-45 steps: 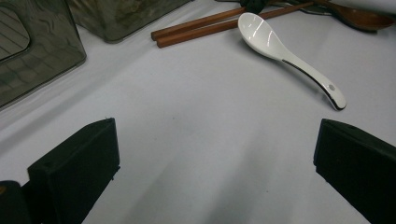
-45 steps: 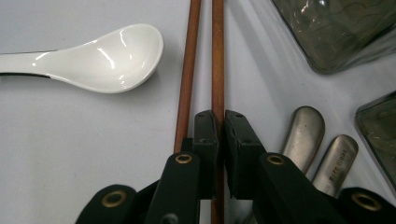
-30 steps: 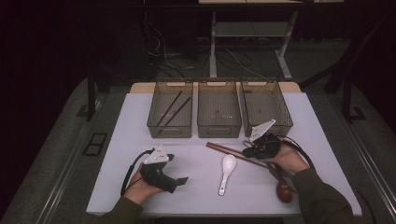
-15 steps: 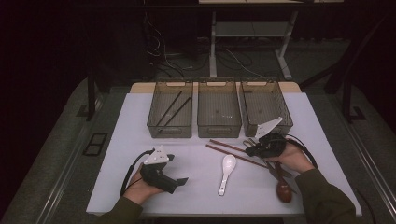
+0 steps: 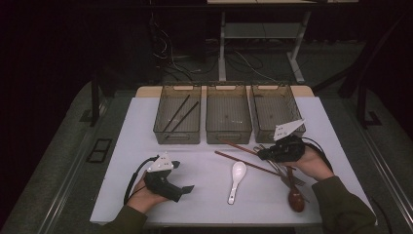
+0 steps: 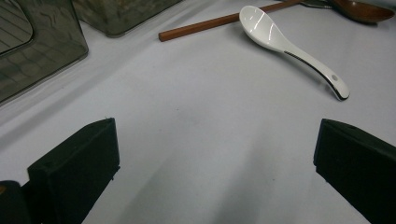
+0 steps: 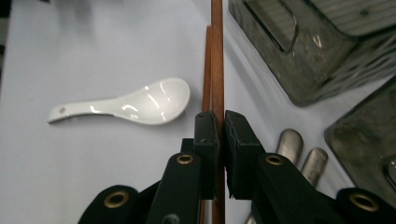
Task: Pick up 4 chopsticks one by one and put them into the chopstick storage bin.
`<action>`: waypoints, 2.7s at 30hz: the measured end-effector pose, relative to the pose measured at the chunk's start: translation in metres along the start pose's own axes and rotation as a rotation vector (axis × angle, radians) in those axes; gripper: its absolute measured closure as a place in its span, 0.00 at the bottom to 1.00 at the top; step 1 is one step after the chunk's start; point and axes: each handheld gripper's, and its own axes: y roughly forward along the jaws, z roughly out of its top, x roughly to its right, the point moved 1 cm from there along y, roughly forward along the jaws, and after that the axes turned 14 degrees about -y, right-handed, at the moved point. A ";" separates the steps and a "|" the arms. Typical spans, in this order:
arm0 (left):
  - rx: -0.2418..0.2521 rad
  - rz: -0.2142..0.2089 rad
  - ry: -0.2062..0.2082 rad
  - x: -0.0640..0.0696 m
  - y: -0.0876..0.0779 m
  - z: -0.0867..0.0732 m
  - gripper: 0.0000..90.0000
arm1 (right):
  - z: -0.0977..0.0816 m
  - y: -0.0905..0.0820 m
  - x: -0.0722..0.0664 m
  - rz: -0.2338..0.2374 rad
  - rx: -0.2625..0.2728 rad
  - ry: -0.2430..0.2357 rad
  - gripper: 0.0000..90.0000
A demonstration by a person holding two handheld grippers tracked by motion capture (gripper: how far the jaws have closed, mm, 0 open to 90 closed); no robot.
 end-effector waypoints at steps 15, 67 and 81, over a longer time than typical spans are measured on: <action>0.012 0.001 0.007 0.002 0.000 0.001 0.00 | 0.024 -0.003 -0.004 -0.020 0.059 0.032 0.93; 0.019 0.001 0.006 0.005 -0.002 0.004 0.00 | 0.159 0.051 0.047 -0.124 -0.039 0.112 0.93; 0.016 0.003 0.018 0.006 -0.001 0.004 0.00 | 0.187 0.100 0.066 -0.138 -0.089 0.150 0.93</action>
